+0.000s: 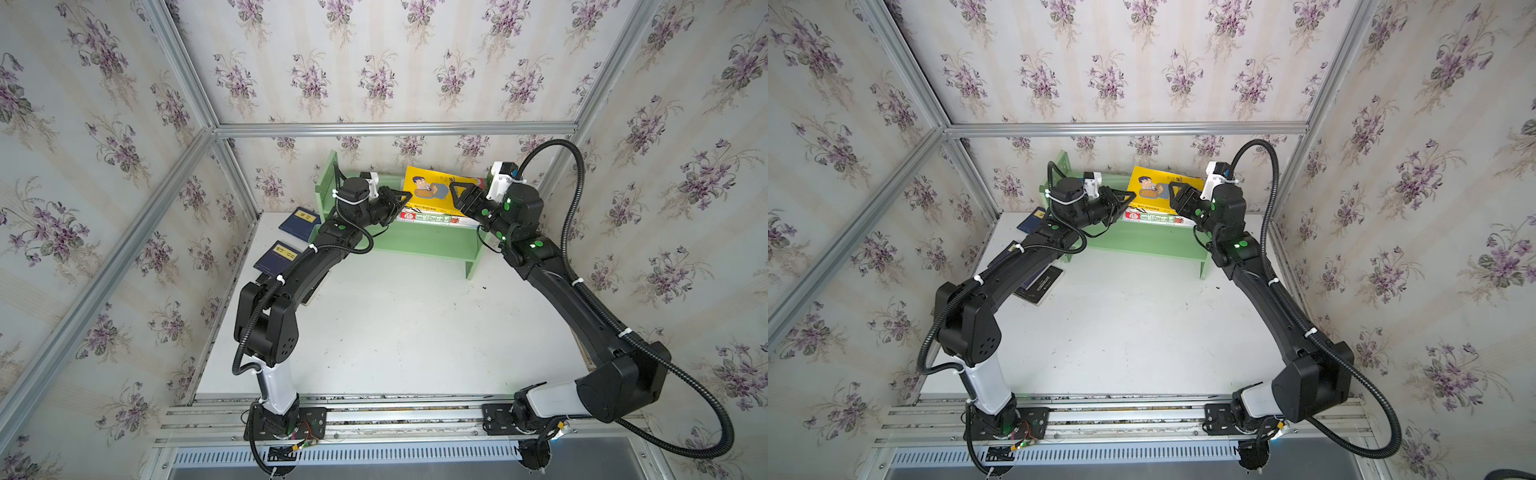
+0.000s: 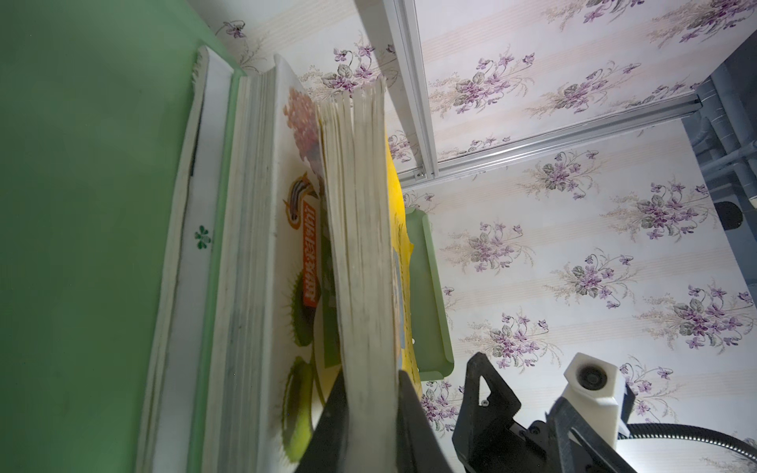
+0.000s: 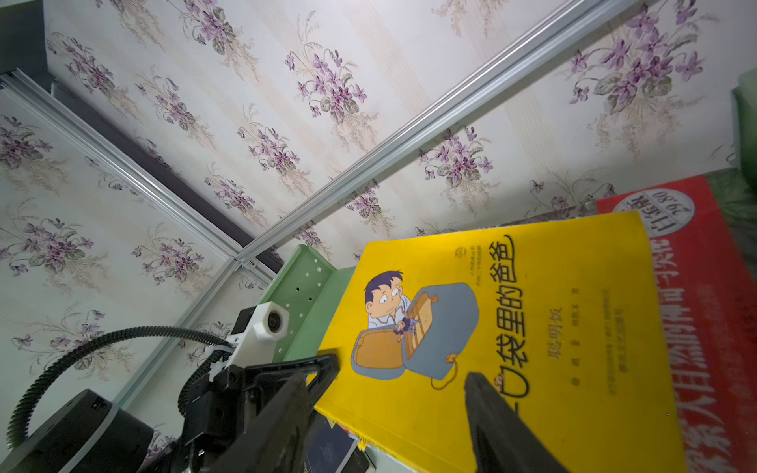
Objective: Stacking books/files
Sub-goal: Place the book at the bookshelf.
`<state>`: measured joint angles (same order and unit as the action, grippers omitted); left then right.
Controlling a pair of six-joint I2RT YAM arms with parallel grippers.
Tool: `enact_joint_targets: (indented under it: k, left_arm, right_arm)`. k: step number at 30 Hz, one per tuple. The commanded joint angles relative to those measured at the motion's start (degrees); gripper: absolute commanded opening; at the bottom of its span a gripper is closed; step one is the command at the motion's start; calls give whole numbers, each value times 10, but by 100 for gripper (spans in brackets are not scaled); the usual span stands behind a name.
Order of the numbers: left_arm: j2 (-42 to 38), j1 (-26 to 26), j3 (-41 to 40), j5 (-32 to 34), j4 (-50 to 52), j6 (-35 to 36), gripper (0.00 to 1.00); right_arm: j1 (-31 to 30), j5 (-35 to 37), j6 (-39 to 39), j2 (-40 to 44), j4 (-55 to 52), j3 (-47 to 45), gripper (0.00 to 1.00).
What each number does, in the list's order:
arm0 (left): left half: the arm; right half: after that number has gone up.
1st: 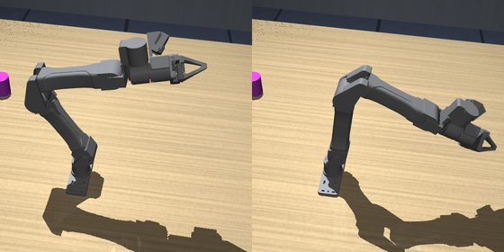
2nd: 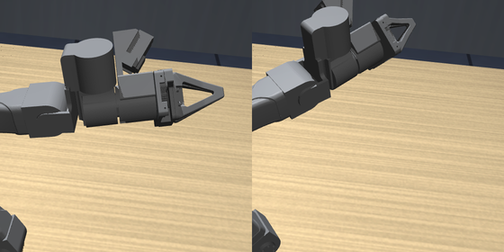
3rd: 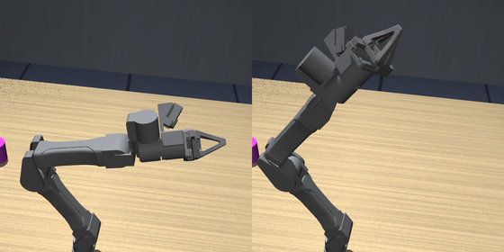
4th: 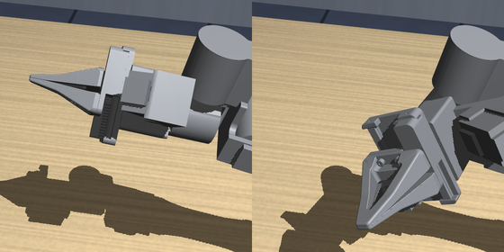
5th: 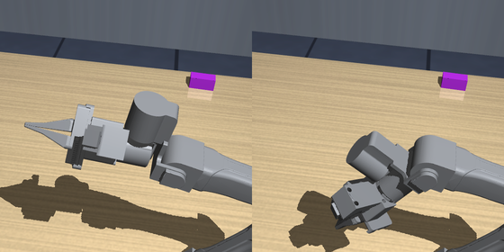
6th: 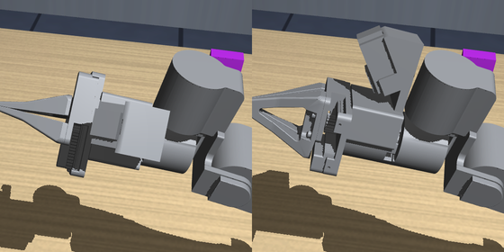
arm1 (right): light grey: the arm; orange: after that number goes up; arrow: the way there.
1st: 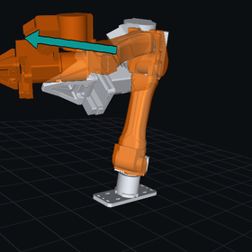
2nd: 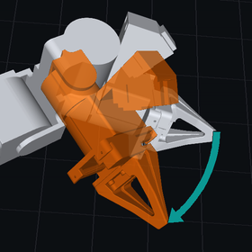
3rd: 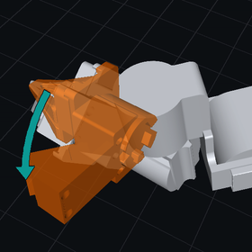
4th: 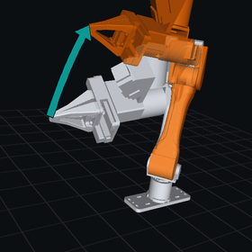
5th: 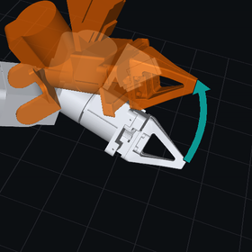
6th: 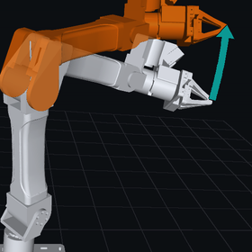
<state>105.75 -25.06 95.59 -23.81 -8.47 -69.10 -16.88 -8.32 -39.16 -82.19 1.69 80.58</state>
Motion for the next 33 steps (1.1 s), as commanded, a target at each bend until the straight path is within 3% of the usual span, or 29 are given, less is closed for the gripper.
enact_joint_targets:
  k: [1, 17, 19, 24, 28, 33]
  left_arm:
    - [-5, -1, 1, 13, -33, -2, 14]
    - [9, -8, 23, -14, -10, 10, 20]
    - [8, -8, 24, -13, -9, 12, 25]
    - [5, -3, 33, -17, 11, 11, 48]
    - [-13, -2, 34, -4, 36, 33, 64]
    - [-26, 1, 38, 13, 73, 59, 70]
  right_arm:
    - [-1, 6, -11, -13, 23, 19, 63]
    - [-3, 6, -42, -65, 22, 42, 63]
    - [-3, 16, -41, -63, 7, 39, 63]
    - [-2, 72, -34, -55, -65, 27, 62]
    - [3, 80, -24, -43, -60, 8, 63]
    - [6, 58, -18, -49, -41, 11, 63]
